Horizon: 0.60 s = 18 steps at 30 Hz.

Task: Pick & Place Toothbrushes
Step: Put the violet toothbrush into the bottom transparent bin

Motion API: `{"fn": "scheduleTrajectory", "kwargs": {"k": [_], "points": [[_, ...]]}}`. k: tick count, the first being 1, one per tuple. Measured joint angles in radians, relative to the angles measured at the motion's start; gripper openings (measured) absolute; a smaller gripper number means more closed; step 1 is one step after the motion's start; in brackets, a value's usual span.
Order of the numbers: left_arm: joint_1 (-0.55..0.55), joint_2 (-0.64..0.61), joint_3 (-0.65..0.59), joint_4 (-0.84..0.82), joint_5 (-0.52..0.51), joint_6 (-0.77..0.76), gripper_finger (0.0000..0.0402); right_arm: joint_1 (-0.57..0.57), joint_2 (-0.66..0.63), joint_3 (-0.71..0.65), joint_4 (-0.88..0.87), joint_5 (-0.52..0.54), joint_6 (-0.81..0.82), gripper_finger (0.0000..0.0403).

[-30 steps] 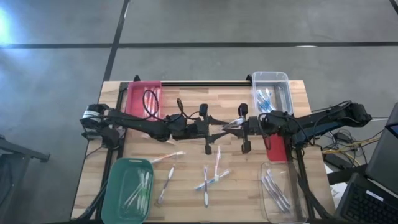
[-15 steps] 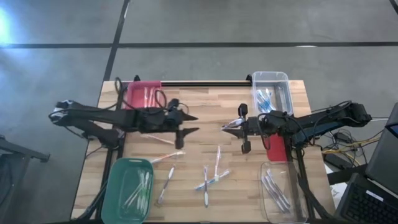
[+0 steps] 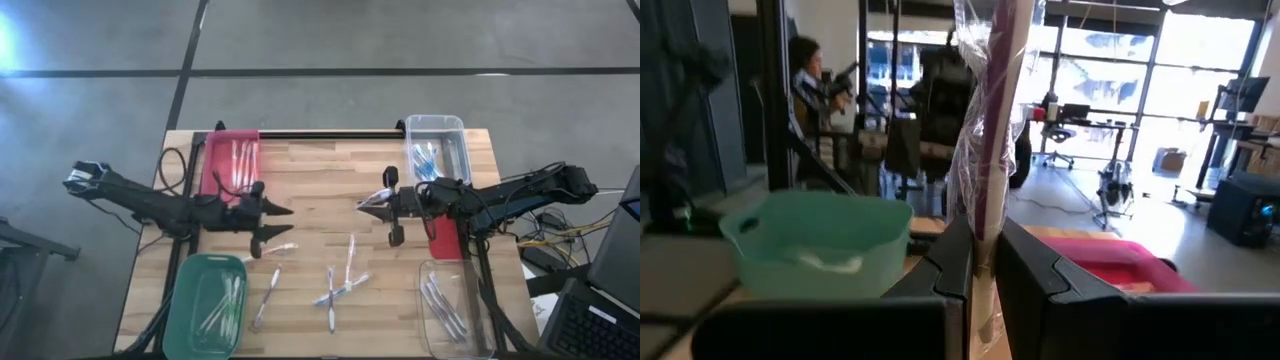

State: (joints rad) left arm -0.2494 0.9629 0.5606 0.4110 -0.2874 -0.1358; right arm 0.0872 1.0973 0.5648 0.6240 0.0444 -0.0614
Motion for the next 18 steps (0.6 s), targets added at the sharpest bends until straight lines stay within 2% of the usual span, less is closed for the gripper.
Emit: {"fn": "scheduleTrajectory", "kwargs": {"k": [5,12,15,18], "points": [[-0.019,-0.01,-0.142,0.24,0.017,-0.003,0.0181,0.0,0.0,0.0,0.041,0.004,0.091,0.0023],[-0.019,-0.012,-0.201,0.344,0.043,-0.004,0.0182,0.0,0.0,0.007,0.048,0.032,0.174,0.0023],[-0.019,-0.012,-0.197,0.344,0.043,-0.004,0.0181,0.0,0.0,0.068,-0.044,0.076,0.19,0.0023],[-0.019,-0.012,-0.181,0.348,0.043,0.001,0.0181,0.0,0.0,0.188,-0.294,0.121,0.236,0.0023]]}}
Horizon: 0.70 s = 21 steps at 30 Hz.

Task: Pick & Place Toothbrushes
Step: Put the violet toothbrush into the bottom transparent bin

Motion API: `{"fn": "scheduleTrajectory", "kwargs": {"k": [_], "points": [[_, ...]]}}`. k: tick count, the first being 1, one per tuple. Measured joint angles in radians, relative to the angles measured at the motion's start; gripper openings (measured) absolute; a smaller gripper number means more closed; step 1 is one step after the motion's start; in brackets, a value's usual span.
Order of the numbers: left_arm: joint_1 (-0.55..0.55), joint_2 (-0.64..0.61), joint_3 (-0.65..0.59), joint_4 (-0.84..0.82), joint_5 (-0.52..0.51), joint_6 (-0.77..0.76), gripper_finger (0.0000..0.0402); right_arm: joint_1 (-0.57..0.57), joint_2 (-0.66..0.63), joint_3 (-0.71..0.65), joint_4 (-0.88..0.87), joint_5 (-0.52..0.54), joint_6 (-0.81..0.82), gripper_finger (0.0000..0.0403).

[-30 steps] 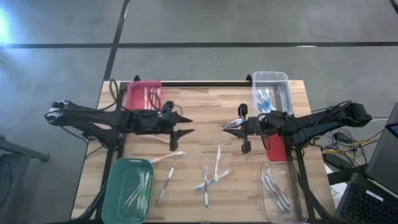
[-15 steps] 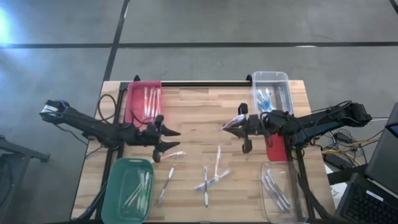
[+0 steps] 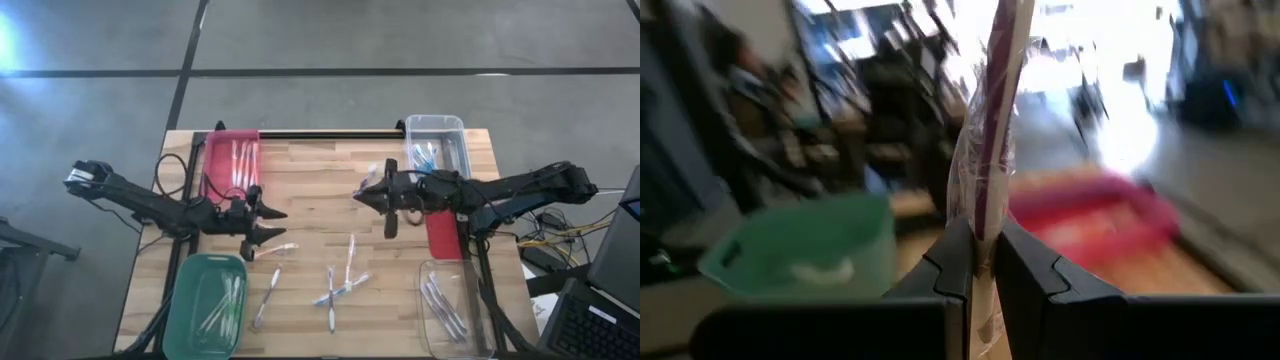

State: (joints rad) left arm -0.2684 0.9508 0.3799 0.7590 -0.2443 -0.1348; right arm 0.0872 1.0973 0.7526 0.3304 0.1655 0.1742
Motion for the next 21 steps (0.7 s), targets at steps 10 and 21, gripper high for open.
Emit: {"fn": "scheduleTrajectory", "kwargs": {"k": [10,21], "points": [[0.0,-0.002,0.011,-0.005,0.0,0.048,0.0184,0.021,0.127,0.476,-0.897,0.107,0.342,0.0023],[0.0,-0.008,0.019,-0.004,0.0,0.048,0.0181,0.182,0.383,0.881,-1.41,0.107,0.608,0.0023]]}}
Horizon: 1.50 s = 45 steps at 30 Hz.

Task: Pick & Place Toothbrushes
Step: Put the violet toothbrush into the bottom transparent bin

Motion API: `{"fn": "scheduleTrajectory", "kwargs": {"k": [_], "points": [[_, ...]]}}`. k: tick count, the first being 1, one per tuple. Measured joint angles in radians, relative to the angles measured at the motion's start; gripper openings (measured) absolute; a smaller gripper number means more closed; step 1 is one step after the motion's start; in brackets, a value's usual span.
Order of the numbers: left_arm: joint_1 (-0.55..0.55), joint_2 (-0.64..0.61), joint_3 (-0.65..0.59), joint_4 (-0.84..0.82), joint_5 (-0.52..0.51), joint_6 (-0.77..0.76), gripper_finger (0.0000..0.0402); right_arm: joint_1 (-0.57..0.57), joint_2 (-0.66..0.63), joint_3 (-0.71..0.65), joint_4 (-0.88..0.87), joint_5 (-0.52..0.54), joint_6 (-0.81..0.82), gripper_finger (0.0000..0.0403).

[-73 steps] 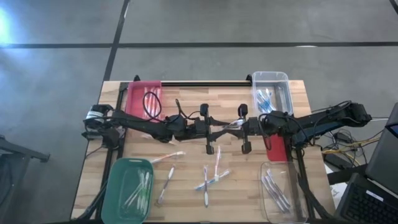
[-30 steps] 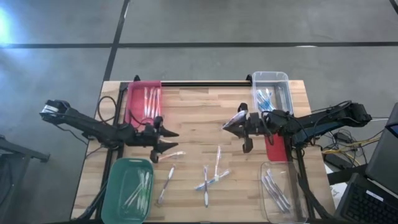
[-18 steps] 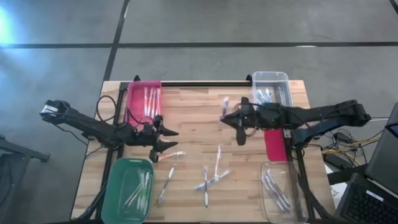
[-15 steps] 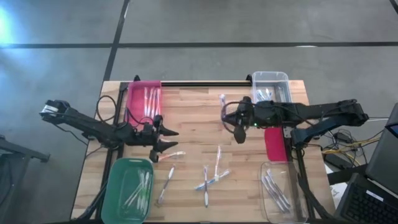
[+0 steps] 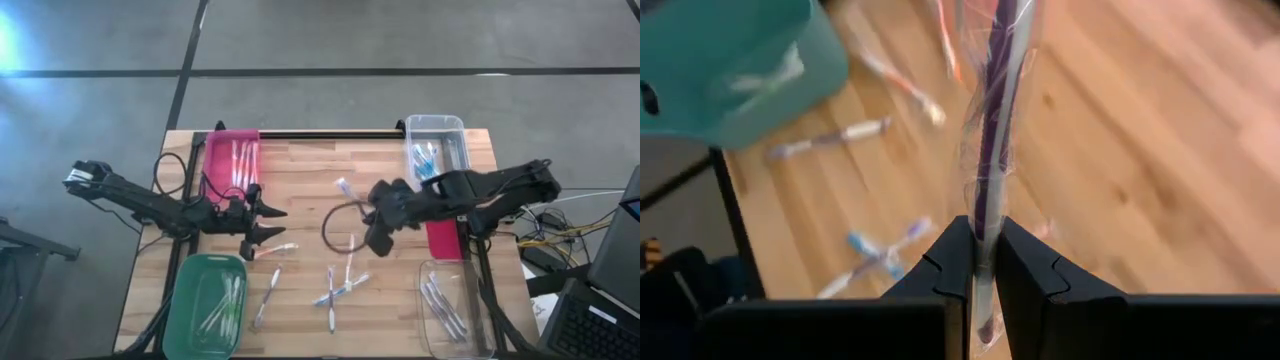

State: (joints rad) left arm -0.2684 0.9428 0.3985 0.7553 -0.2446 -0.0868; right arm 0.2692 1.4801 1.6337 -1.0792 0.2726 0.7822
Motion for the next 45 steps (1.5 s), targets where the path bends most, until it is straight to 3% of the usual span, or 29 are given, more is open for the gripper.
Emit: {"fn": "scheduleTrajectory", "kwargs": {"k": [7,13,23,39,45], "points": [[0.0,0.0,0.0,0.0,0.0,0.0,0.0181,0.116,0.117,0.147,-0.322,0.013,0.3,0.0023],[0.0,0.0,0.0,-0.002,0.0,-0.007,0.0181,0.216,0.167,0.191,-0.484,-0.093,0.555,0.0023],[0.0,0.001,-0.008,-0.02,0.0,-0.028,0.0181,0.385,0.167,0.141,-0.492,-0.182,0.819,0.0023],[0.0,0.001,-0.01,-0.062,0.0,-0.224,0.0181,0.657,0.173,0.031,-0.492,-0.285,1.252,0.0023],[0.0,0.001,-0.011,-0.095,0.0,-0.243,0.0181,0.691,0.173,-0.063,-0.46,-0.423,1.313,0.0023]]}}
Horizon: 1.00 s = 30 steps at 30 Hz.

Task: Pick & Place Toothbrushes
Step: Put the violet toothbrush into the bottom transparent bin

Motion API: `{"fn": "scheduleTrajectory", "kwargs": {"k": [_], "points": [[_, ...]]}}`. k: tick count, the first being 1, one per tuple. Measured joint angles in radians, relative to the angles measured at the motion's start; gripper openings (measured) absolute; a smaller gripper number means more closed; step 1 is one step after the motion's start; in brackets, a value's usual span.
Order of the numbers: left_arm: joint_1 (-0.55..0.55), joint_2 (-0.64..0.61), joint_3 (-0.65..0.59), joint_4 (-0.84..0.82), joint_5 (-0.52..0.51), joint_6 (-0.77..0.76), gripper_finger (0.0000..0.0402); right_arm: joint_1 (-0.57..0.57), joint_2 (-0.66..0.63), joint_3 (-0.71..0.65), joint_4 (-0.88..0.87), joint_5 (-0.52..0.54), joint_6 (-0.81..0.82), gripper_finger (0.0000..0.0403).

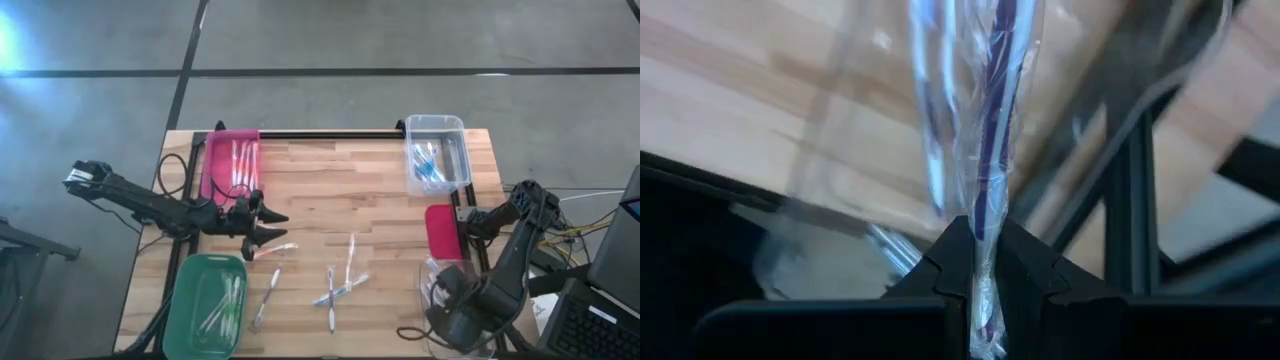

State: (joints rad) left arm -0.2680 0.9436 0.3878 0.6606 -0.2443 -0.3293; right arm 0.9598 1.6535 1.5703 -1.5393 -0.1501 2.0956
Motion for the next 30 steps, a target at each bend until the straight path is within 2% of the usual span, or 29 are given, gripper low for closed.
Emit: {"fn": "scheduleTrajectory", "kwargs": {"k": [4,17,30], "points": [[0.0,0.0,0.0,-0.008,0.0,-0.022,0.0181,0.001,0.0,-0.069,0.071,-0.113,-0.001,0.0023],[0.0,0.001,0.0,-0.015,0.0,-0.023,0.0181,0.014,0.001,-0.275,0.353,-0.124,-0.004,0.0023],[0.0,0.001,0.0,-0.015,0.0,-0.023,0.0181,0.043,0.0,-0.398,0.498,-0.124,0.008,0.0023]]}}
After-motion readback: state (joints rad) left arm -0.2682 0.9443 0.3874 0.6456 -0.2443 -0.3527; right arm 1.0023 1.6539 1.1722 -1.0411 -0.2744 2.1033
